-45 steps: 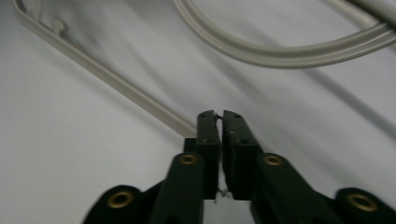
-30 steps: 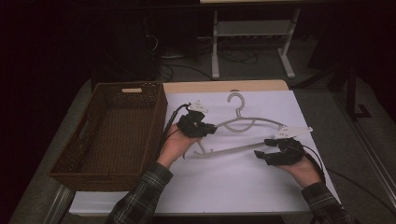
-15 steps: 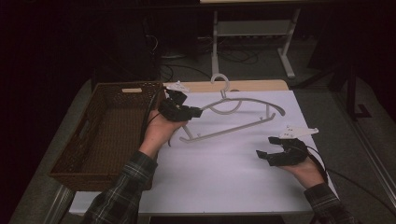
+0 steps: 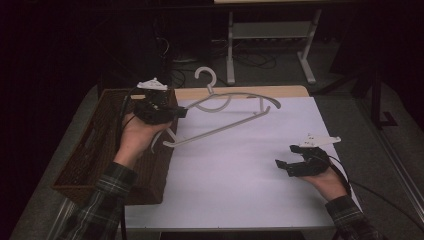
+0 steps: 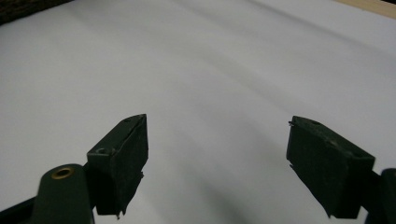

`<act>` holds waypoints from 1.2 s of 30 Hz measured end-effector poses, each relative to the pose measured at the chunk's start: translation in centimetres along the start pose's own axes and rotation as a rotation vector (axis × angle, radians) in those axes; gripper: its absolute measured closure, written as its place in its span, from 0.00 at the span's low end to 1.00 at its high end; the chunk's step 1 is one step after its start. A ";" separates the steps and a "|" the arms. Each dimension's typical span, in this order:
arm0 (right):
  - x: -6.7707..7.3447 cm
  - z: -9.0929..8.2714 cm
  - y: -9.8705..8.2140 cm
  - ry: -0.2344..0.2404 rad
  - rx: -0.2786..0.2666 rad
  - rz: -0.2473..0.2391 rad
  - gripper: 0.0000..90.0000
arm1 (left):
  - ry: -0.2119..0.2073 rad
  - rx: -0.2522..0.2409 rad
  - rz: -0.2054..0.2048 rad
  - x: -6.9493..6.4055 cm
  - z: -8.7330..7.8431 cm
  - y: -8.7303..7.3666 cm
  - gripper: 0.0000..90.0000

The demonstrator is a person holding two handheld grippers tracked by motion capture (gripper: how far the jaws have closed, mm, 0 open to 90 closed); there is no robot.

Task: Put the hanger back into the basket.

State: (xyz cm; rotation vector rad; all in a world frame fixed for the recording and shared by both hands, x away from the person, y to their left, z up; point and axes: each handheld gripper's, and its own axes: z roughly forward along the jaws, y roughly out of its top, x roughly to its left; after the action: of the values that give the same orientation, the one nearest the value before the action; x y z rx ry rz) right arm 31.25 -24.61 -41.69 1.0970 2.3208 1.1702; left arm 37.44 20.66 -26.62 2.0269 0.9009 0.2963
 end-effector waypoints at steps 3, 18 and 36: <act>-0.1 0.0 -0.1 -0.008 0.006 0.006 0.22 | 0.019 -0.026 -0.020 1.1 -1.8 -0.5 0.92; -1.2 0.4 -0.4 -0.034 0.013 0.029 0.21 | 0.129 -0.068 -0.101 5.3 -8.5 -4.3 0.92; -1.4 0.4 -0.5 -0.069 0.026 0.036 0.21 | 0.274 -0.091 -0.200 10.0 -14.7 -9.2 0.92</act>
State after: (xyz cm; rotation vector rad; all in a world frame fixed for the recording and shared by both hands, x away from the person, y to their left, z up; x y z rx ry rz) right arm 32.14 -25.63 -42.39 1.1747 2.2789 1.0994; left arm 32.61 40.10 -26.48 1.8226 1.2273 0.5022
